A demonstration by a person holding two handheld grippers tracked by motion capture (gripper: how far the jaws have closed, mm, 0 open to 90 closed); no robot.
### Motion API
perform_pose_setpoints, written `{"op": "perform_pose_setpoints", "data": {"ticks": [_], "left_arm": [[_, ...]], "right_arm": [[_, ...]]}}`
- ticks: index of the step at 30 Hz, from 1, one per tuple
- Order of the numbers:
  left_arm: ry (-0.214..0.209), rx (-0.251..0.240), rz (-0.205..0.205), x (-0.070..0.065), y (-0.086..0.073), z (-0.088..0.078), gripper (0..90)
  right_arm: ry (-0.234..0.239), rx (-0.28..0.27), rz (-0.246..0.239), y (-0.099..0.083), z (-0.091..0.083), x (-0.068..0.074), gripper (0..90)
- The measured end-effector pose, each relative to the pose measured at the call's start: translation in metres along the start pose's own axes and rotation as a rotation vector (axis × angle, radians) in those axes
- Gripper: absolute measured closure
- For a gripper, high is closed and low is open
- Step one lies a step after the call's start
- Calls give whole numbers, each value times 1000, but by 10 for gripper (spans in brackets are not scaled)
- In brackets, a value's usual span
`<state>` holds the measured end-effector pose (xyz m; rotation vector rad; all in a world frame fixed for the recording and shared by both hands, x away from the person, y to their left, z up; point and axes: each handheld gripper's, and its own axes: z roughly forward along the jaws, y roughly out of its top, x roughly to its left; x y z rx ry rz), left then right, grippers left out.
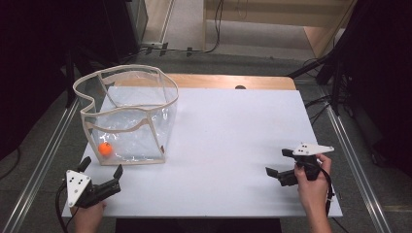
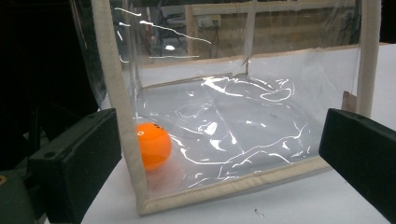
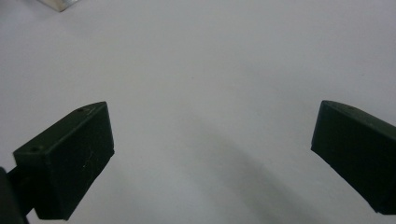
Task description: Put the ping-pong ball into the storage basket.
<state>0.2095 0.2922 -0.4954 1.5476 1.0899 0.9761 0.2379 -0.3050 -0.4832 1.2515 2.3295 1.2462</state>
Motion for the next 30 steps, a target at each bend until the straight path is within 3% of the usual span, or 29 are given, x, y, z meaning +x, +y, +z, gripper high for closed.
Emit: {"op": "perform_pose_setpoints", "data": {"ticks": [16, 30], "left_arm": [[-5, -2, 1, 0, 0, 0, 0], [-2, -4, -6, 1, 0, -1, 0]], "right_arm": [[-36, -68, 25, -25, -19, -10, 0], [-71, -182, 62, -55, -33, -18, 0]]}}
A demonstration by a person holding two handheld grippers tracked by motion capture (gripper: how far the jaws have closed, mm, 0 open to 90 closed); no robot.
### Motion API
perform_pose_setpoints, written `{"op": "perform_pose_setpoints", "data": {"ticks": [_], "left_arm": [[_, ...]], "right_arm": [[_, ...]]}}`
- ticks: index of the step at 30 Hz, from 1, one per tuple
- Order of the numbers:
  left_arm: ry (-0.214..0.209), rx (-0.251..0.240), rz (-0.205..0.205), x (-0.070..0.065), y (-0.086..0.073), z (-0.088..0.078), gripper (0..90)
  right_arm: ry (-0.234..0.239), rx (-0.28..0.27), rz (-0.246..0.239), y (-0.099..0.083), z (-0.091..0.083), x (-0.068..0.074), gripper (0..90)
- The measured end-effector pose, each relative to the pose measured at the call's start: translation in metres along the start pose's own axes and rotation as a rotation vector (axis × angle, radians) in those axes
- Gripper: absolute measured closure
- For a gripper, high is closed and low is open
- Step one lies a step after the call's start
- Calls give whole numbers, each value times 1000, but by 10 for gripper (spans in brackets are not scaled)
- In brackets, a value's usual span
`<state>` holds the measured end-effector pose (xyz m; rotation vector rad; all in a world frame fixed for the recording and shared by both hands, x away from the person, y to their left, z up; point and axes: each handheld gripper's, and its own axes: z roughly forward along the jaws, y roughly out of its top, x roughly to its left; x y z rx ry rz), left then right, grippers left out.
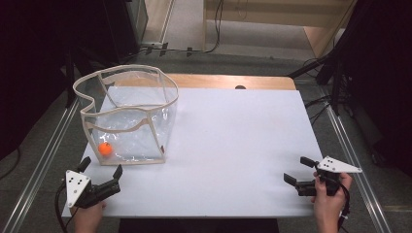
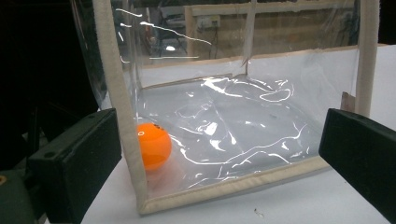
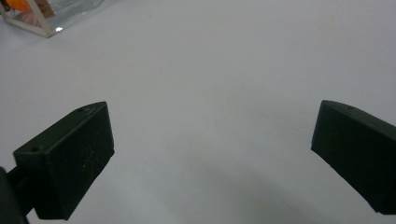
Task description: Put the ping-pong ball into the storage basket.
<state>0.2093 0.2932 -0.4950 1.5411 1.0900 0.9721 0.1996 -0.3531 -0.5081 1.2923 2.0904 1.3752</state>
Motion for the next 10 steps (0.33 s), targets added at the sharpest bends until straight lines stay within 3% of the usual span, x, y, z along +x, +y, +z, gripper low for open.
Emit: {"op": "perform_pose_setpoints", "data": {"ticks": [4, 10], "left_arm": [[2, -4, -4, 0, 0, 0, 0], [1, -3, -15, 1, 0, 0, 0]], "right_arm": [[-6, -57, 36, -5, -9, -2, 0], [-21, -101, 42, -7, -16, -5, 0]]}}
